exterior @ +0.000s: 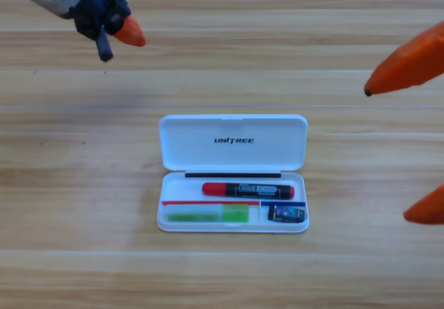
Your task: Clean up eraser and pencils
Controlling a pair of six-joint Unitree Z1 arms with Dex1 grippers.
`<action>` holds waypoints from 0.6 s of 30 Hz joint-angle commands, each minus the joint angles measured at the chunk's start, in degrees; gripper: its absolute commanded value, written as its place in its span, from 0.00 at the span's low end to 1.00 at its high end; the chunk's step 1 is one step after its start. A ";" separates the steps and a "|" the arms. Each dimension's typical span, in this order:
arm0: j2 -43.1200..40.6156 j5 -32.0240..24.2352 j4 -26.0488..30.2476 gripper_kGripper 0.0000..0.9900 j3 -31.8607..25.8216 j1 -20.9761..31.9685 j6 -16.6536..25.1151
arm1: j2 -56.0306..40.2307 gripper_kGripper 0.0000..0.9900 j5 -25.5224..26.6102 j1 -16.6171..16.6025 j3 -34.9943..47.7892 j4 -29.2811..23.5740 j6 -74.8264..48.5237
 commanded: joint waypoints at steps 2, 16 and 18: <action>4.60 -4.66 -2.53 0.00 3.52 0.62 -2.11 | -1.74 0.94 1.87 -1.50 2.70 -2.21 0.38; 11.98 -16.79 -1.66 0.00 4.13 -1.13 -0.09 | -1.56 0.94 2.93 -1.50 3.41 -2.83 0.47; 12.59 -18.19 -1.48 0.00 4.05 -1.22 0.00 | -1.56 0.94 3.02 -1.50 3.41 -2.92 0.47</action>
